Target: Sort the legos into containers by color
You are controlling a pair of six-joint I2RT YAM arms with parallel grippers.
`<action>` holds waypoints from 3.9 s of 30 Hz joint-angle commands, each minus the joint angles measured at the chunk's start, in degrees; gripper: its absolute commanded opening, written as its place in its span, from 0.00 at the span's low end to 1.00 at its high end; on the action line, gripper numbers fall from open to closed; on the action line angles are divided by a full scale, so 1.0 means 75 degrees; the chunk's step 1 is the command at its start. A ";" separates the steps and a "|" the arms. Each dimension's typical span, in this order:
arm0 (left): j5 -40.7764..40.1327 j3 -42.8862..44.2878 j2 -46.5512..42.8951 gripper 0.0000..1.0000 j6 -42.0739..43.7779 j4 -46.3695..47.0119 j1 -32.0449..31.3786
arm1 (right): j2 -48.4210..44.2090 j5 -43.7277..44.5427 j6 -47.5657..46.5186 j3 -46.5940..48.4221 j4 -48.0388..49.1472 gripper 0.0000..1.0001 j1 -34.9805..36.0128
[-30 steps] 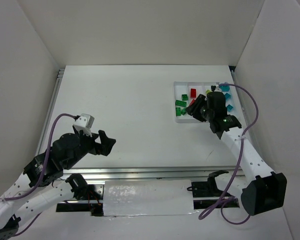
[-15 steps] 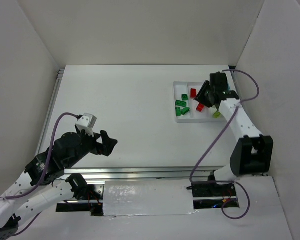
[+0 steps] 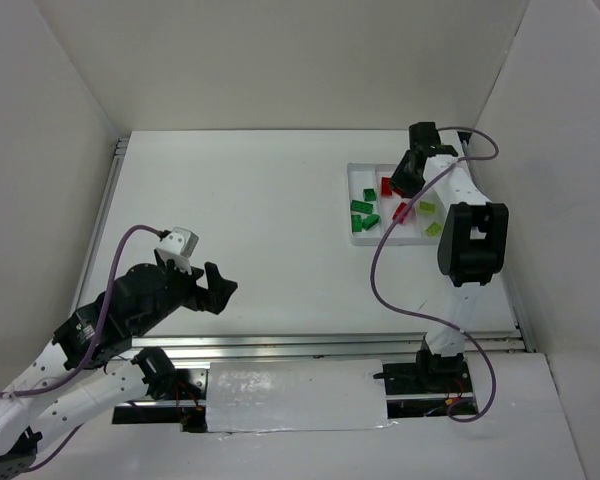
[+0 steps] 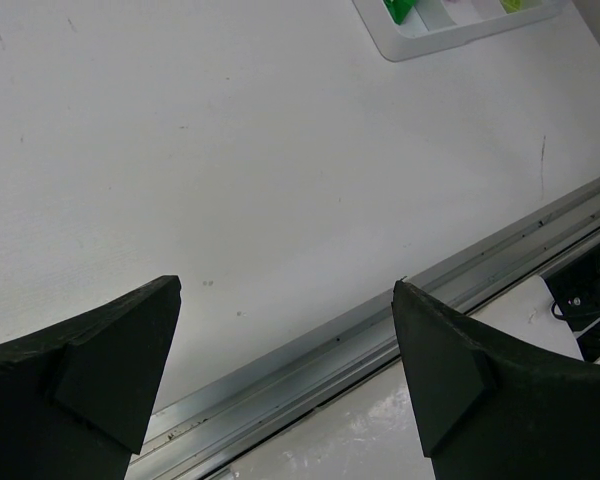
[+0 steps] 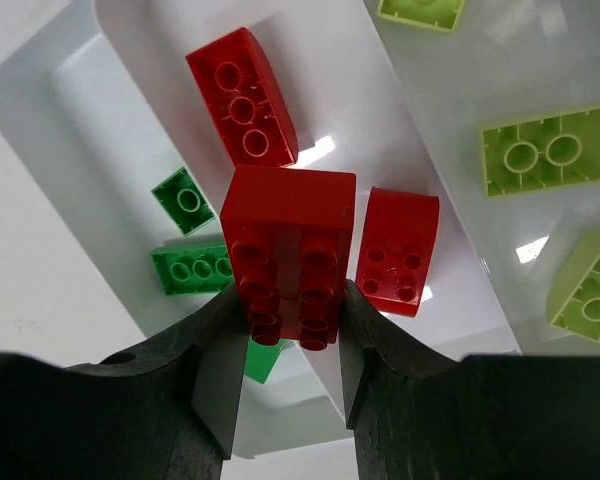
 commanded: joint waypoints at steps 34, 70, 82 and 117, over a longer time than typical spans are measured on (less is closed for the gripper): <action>0.0274 -0.0044 -0.0057 1.00 0.0239 0.0459 -0.0015 | 0.0176 -0.0714 0.0020 -0.0024 -0.0058 0.54 -0.0007; -0.4003 0.2708 -0.0208 1.00 -0.0957 -0.3055 0.1790 | -1.1249 0.1957 -0.0308 -0.3379 -0.2187 1.00 0.3122; -0.3722 0.3518 -0.1123 0.99 -0.0745 -0.4240 0.1778 | -1.2421 0.1756 -0.0800 -0.2778 -0.3269 1.00 0.3122; -0.2808 0.3952 -0.1873 0.99 -0.0698 -0.4651 0.1790 | -1.2985 0.1147 -0.1234 -0.2028 -0.3891 1.00 0.3110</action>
